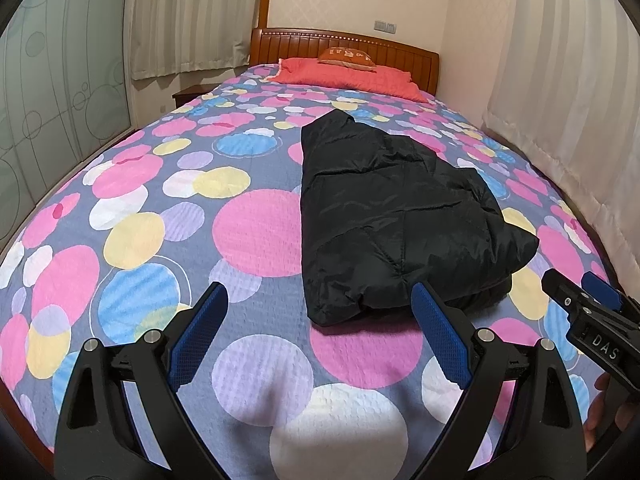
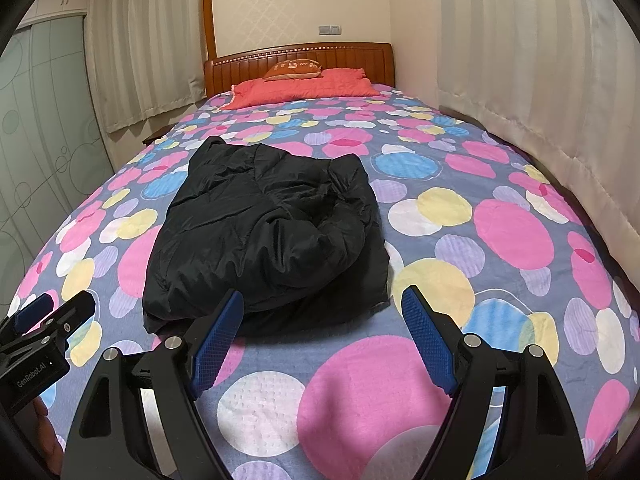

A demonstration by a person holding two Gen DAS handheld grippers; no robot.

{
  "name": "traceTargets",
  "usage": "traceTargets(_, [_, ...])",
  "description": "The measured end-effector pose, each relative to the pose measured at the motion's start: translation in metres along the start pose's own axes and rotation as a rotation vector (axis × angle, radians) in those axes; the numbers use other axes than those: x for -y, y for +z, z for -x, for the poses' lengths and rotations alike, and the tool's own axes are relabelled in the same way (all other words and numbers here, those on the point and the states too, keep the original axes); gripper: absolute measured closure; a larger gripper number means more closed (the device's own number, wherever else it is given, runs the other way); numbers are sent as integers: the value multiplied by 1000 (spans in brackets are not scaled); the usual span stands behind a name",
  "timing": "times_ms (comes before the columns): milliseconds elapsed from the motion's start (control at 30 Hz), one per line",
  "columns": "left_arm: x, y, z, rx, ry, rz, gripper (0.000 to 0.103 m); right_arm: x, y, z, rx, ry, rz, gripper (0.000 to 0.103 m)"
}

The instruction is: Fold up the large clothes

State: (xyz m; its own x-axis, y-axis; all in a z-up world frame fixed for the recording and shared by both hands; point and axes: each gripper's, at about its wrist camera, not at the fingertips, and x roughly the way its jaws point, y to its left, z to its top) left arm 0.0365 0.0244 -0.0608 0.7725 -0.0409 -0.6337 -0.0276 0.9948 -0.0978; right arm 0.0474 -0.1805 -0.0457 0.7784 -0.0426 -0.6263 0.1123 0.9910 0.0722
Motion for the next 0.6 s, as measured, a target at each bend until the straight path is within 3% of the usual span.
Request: traceTargets(600, [0,-1,1,0,-5,-1,10,-1,0,1,2,-1,0,23])
